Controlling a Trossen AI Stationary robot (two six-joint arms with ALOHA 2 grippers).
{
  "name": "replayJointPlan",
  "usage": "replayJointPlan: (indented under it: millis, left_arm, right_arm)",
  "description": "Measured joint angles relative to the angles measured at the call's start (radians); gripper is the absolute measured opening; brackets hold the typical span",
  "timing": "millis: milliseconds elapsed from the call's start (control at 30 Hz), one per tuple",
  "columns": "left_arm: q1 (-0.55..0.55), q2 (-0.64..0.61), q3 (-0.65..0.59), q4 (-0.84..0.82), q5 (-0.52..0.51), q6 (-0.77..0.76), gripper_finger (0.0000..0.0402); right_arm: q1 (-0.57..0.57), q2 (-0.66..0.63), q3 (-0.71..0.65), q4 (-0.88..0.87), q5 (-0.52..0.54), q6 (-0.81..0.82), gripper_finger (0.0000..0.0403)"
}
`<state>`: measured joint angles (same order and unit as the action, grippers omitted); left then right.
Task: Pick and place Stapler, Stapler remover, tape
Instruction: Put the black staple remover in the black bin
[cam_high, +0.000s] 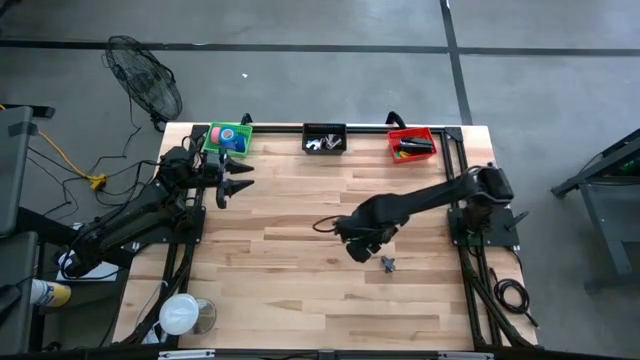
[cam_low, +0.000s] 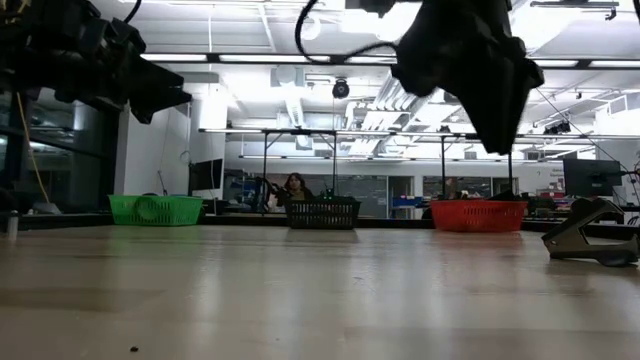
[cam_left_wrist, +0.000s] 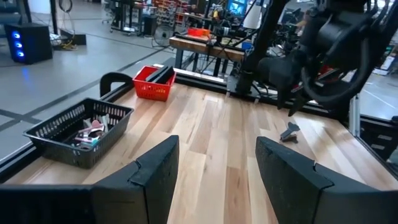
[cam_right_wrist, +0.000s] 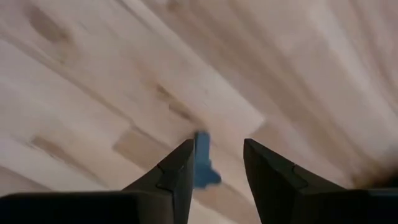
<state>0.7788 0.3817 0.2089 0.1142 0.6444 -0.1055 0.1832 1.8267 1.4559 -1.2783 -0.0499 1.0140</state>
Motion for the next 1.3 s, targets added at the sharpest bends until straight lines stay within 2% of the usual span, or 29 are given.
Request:
replayJointPlan:
  millis: [233, 500, 700, 867, 1033, 1167, 1300]
  left_arm:
    - [0.000, 0.000, 0.000, 0.000, 0.031, -0.001, 0.0211]
    - [0.000, 0.000, 0.000, 0.000, 0.032, -0.001, 0.0211]
    - [0.000, 0.000, 0.000, 0.000, 0.032, -0.001, 0.0211]
    - [0.000, 0.000, 0.000, -0.002, 0.034, -0.001, 0.0211]
    - [0.000, 0.000, 0.000, -0.002, 0.034, -0.001, 0.0211]
    - [0.000, 0.000, 0.000, -0.003, 0.034, -0.001, 0.0211]
    - [0.000, 0.000, 0.000, -0.003, 0.034, -0.001, 0.0211]
  right_arm:
    - [-0.006, 0.074, -0.033, 0.013, -0.163, -0.017, 0.0141]
    - [-0.006, 0.087, -0.086, 0.035, -0.166, -0.027, 0.0199]
    - [-0.006, 0.087, -0.178, 0.167, -0.195, 0.007, 0.0220]
    - [-0.006, 0.087, -0.263, 0.226, -0.237, 0.033, 0.0220]
    - [0.011, 0.087, -0.282, 0.226, -0.265, 0.033, 0.0214]
    - [0.029, 0.087, -0.281, 0.227, -0.296, 0.028, 0.0189]
    - [0.049, 0.086, -0.281, 0.227, -0.302, 0.017, 0.0143]
